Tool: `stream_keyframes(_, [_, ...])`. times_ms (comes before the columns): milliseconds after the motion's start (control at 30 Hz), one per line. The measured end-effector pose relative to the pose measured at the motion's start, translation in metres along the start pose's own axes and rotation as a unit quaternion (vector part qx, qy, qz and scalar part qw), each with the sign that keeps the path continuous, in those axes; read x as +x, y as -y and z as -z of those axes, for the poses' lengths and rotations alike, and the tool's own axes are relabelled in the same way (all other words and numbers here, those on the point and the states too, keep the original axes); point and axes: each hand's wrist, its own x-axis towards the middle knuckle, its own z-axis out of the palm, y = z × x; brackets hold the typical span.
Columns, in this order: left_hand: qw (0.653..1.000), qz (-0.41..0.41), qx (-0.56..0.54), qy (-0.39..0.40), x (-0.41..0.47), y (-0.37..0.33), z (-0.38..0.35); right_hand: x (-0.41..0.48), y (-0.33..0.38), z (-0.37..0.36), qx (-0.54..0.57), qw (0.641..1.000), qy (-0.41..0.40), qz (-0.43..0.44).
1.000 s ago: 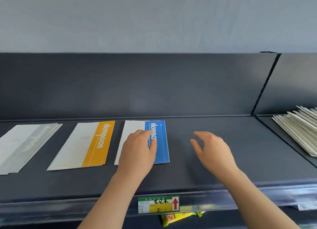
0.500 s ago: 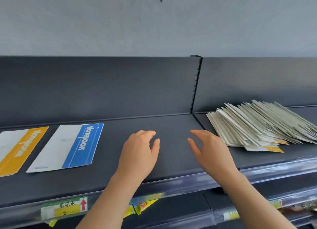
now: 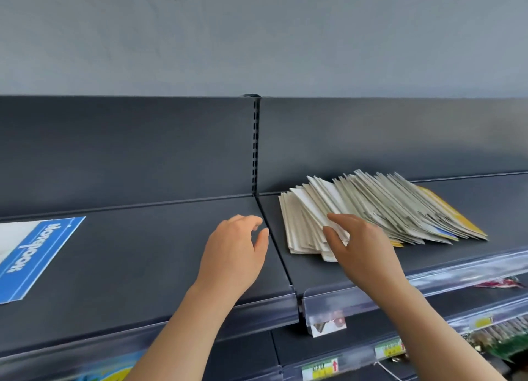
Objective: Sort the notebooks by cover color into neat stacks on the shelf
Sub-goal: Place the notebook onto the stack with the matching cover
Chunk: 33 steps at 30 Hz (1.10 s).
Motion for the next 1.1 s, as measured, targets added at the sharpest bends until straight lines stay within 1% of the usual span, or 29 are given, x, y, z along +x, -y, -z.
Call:
stream_keyframes(233, [0.999,-0.039,0.004,0.019,0.042,-0.031,-0.041,0.027,-0.045,0.015,0.004,0.998,-0.025,-0.050])
stream_keyframes(367, [0.997,-0.070,-0.015,0.034,0.063,-0.056,-0.068,0.040,-0.078,0.026,-0.001,0.996,-0.045,-0.072])
stream_keyframes(500, [0.994,-0.089,-0.011,0.054,0.080,-0.085,-0.097,0.055,-0.119,0.037,-0.012,0.995,-0.060,-0.082])
stream_keyframes(667, [0.995,-0.093,-0.003,0.048,0.100,-0.124,-0.140,0.078,-0.184,0.057,-0.015,0.992,-0.059,-0.112])
stream_keyframes(767, [0.995,-0.090,-0.006,0.039,0.109,-0.150,-0.166,0.094,-0.231,0.066,-0.022,0.988,-0.032,-0.147])
stream_keyframes(833, [0.996,-0.081,-0.010,0.036,0.115,-0.166,-0.183,0.103,-0.263,0.071,-0.043,0.984,0.007,-0.170])
stream_keyframes(933, [0.997,-0.073,-0.003,0.026,0.123,-0.188,-0.206,0.114,-0.303,0.072,-0.040,0.976,0.072,-0.200])
stream_keyframes(1000, [0.998,-0.056,-0.003,0.029,0.127,-0.201,-0.218,0.118,-0.319,0.070,-0.033,0.978,0.102,-0.180])
stream_keyframes(1100, [0.999,-0.017,0.005,0.043,0.131,-0.219,-0.236,0.119,-0.331,0.069,-0.009,0.988,0.117,-0.098])
